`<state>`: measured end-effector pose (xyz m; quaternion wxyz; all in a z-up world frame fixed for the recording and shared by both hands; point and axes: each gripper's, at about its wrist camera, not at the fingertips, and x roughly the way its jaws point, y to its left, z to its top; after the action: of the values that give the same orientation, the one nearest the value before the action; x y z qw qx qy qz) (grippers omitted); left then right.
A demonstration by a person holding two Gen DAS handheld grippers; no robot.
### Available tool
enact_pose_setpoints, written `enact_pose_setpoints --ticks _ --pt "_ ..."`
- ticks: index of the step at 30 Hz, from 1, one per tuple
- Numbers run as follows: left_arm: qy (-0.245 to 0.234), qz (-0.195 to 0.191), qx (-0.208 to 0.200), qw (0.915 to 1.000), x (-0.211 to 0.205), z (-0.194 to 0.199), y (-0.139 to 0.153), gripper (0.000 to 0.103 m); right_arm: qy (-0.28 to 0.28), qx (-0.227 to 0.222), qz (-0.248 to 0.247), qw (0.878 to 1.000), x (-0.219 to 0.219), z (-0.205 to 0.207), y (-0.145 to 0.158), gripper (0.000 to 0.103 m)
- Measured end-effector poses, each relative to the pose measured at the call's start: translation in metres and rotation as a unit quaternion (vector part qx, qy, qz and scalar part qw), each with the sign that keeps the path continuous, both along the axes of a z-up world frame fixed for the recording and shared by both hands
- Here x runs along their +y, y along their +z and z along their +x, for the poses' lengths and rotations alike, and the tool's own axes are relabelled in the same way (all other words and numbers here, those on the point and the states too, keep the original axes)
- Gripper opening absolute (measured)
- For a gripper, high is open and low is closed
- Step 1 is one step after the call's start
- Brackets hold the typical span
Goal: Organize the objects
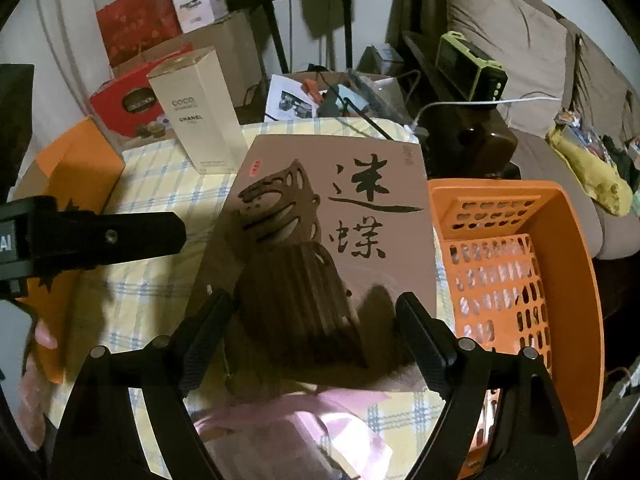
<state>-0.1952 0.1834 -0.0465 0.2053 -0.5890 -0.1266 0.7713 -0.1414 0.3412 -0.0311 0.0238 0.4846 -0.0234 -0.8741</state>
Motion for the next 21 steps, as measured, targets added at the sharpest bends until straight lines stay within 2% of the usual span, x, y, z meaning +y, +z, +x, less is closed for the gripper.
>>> enact_pose_setpoints --ticks 13,15,17,21 --pt "0.004 0.018 -0.024 0.9996 0.006 -0.014 -0.017 0.100 0.008 0.001 0.012 1.000 -0.005 -0.008 -0.008 0.083" --pt "0.004 0.024 -0.027 0.9993 0.006 -0.014 -0.018 0.100 0.013 -0.001 0.006 1.000 -0.006 -0.009 -0.008 0.079" --pt "0.002 0.031 -0.030 0.9991 0.007 -0.015 -0.019 0.100 0.017 -0.002 -0.003 1.000 -0.006 -0.010 -0.006 0.065" --pt "-0.001 0.044 -0.035 0.9984 0.009 -0.016 -0.019 0.100 0.015 -0.010 -0.013 1.000 -0.004 -0.014 -0.002 0.048"
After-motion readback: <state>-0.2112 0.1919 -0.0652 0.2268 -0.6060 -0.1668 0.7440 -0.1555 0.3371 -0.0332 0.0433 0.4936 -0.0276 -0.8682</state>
